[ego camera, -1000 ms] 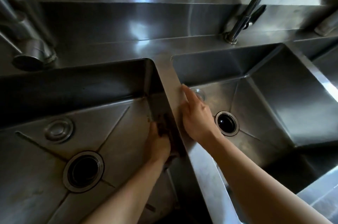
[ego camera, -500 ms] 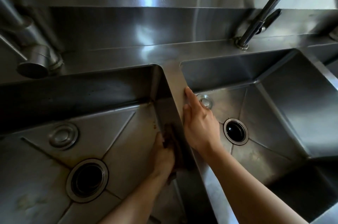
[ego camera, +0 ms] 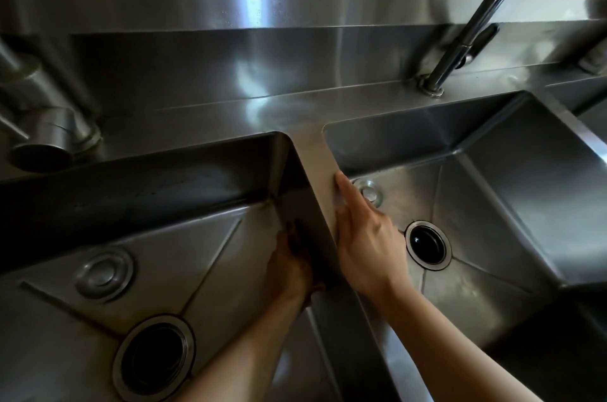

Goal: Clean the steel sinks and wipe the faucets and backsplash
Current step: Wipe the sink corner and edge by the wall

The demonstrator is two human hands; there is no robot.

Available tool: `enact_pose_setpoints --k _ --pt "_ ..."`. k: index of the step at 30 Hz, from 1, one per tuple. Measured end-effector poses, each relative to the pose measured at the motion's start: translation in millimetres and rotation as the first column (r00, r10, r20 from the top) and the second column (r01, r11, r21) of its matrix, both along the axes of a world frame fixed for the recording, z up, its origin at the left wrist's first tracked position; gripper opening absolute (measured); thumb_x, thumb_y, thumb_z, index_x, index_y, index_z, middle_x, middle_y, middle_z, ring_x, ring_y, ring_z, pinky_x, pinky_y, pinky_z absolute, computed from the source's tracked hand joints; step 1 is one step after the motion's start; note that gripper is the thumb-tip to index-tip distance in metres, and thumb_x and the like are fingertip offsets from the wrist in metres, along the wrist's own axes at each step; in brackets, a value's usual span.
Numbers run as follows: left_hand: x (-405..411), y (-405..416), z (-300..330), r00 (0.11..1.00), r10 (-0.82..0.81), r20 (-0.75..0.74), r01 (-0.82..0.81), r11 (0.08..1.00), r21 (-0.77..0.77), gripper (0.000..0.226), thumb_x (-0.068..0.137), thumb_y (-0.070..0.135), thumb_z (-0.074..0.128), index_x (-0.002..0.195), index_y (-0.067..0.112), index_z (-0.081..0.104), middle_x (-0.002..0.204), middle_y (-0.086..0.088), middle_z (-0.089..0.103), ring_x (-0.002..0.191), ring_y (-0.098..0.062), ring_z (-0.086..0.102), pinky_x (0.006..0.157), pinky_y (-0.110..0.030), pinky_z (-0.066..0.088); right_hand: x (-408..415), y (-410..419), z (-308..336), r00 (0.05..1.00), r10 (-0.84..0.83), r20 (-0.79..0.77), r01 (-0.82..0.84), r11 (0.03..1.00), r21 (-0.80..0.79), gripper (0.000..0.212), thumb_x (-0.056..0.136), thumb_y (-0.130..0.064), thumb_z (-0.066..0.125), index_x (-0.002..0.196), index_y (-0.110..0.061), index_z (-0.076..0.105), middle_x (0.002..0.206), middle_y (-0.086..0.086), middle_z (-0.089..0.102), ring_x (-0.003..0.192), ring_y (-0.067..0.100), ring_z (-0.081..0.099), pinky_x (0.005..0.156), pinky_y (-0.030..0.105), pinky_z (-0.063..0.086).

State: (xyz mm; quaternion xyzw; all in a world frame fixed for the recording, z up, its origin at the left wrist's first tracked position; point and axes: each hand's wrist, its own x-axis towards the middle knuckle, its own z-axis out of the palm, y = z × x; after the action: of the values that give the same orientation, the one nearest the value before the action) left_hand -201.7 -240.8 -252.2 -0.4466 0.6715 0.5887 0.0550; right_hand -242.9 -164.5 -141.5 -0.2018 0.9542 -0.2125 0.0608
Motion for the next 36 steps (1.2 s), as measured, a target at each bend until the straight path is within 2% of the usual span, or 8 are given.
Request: enact_pose_setpoints --k 6,9,12,16,21,24,27,36 --pt "-3.7 -8.9 -23.8 0.984 -0.103 0.148 0.1 0.995 0.026 0.033 0.098 0.046 0.04 0.126 0.029 0.043 0.093 0.003 0.06 0.055 -0.008 0.051 0.041 -0.018 0.035 -1.5 0.3 -1.4 1.0 0.005 -0.01 -0.005 1.0 0.006 0.046 0.101 -0.033 0.031 0.145 -0.044 0.022 0.121 0.008 0.061 0.098 0.036 0.06 0.075 0.044 0.049" --pt "-1.7 -10.7 -12.3 0.99 -0.135 0.043 0.132 0.99 0.058 0.041 0.099 0.018 0.042 0.14 0.021 0.037 0.125 -0.008 0.058 0.101 -0.024 0.062 0.068 -0.022 0.044 -1.7 0.6 -2.5 1.0 -0.025 0.003 0.025 0.999 0.042 0.046 0.101 -0.033 0.031 0.145 -0.042 0.024 0.121 0.009 0.061 0.102 0.036 0.059 0.077 0.041 0.048" --pt "-2.2 -13.0 10.5 0.991 -0.034 -0.126 0.043 0.997 0.066 0.04 0.097 0.019 0.044 0.136 0.03 0.04 0.127 -0.008 0.058 0.114 -0.027 0.057 0.086 -0.027 0.048 0.4 -1.1 -0.3 0.999 -0.033 -0.007 0.033 0.998 0.05 0.045 0.101 -0.032 0.032 0.146 -0.039 0.027 0.121 0.011 0.061 0.101 0.037 0.06 0.075 0.041 0.048" --pt "-12.9 -28.0 64.6 0.951 -0.025 -0.308 0.004 0.997 -0.071 0.02 0.095 0.017 0.046 0.114 0.025 0.049 0.111 -0.001 0.061 0.096 -0.022 0.059 0.049 -0.008 0.038 3.4 -2.8 4.6 0.999 -0.014 0.049 0.012 0.999 0.043 0.046 0.101 -0.031 0.032 0.146 -0.039 0.025 0.127 0.01 0.058 0.104 0.034 0.06 0.08 0.043 0.05" --pt "-25.1 -36.0 71.9 0.924 0.008 -0.383 -0.062 0.99 -0.128 0.013 0.098 0.029 0.044 0.11 0.03 0.05 0.113 -0.002 0.062 0.101 -0.026 0.059 0.073 -0.03 0.044 -14.3 -9.5 17.7 0.999 0.043 0.014 -0.044 0.999 0.028 0.039 0.101 -0.027 0.035 0.139 -0.03 0.039 0.142 -0.001 0.035 0.115 0.022 0.05 0.082 0.031 0.045" --pt "-39.9 -42.6 43.5 0.951 0.078 -0.3 -0.084 0.996 -0.006 0.028 0.098 0.034 0.045 0.125 0.033 0.047 0.111 -0.002 0.062 0.094 -0.026 0.062 0.065 -0.029 0.05 -38.3 -30.7 19.7 0.991 0.13 -0.029 -0.131 0.991 -0.021 0.043 0.099 -0.023 0.037 0.142 -0.029 0.036 0.146 -0.001 0.028 0.123 0.021 0.043 0.09 0.033 0.045" --pt "-50.9 -48.7 -0.5 0.976 0.097 -0.196 -0.093 0.995 0.026 0.04 0.098 0.042 0.044 0.136 0.028 0.045 0.127 -0.004 0.058 0.108 -0.025 0.058 0.088 -0.032 0.048 -51.7 -47.4 8.1 0.98 0.198 -0.007 -0.198 0.979 -0.052 0.044 0.1 -0.024 0.041 0.143 -0.027 0.036 0.151 0.001 0.025 0.127 0.027 0.043 0.098 0.04 0.044" --pt "-55.4 -54.4 -66.9 0.998 0.065 0.004 -0.065 0.997 0.047 0.038 0.098 0.041 0.041 0.132 0.025 0.051 0.131 -0.005 0.058 0.113 -0.025 0.057 0.093 -0.03 0.047 -55.2 -50.0 -4.9 0.982 0.178 -0.062 -0.179 0.984 -0.007 0.043 0.098 -0.025 0.035 0.141 -0.032 0.033 0.151 -0.002 0.02 0.116 0.03 0.052 0.082 0.038 0.046"
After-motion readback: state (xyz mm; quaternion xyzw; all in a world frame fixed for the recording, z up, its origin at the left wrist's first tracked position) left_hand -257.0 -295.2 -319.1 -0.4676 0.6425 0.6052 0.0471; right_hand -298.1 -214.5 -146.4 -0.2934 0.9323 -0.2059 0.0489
